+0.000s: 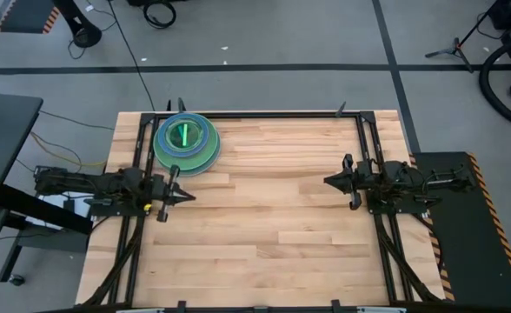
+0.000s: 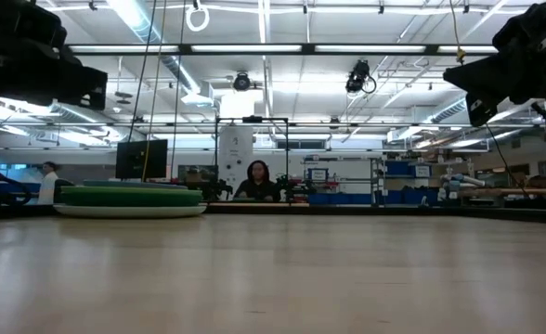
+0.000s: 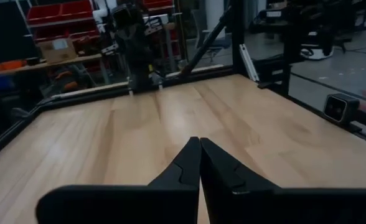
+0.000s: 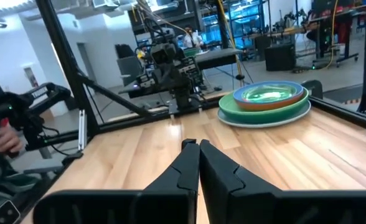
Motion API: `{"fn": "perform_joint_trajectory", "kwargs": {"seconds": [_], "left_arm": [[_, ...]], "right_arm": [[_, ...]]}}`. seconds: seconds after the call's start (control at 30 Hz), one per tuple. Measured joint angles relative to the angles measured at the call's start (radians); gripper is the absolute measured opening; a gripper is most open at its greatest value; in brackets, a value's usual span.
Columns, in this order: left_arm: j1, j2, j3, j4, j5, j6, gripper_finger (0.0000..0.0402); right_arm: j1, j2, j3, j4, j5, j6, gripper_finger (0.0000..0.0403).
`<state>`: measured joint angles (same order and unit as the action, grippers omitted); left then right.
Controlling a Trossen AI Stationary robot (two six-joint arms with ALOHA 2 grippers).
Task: Stack plastic plates
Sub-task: Return to Home Position
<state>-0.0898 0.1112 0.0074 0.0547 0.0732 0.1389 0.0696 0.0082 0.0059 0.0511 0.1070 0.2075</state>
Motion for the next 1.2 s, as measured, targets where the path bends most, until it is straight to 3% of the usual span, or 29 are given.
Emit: {"fn": "perform_joint_trajectory", "kwargs": {"seconds": [0.2,0.4,0.53,1.2], "left_arm": [[0.001,0.000,0.000,0.000,-0.002,0.000,0.0013],[0.001,0.000,0.000,-0.001,0.000,-0.338,0.0013],[0.001,0.000,0.000,-0.001,0.000,-0.438,0.0013],[0.001,0.000,0.000,0.000,0.000,-0.442,0.0013]], "right_arm": [[0.000,0.000,0.000,0.001,0.001,0.001,0.0020],[0.000,0.000,0.000,0.001,0.002,0.001,0.0022],[0.000,0.000,0.000,0.002,0.003,0.000,0.0022],[0.000,0.000,0.000,0.003,0.003,0.000,0.0023]]}}
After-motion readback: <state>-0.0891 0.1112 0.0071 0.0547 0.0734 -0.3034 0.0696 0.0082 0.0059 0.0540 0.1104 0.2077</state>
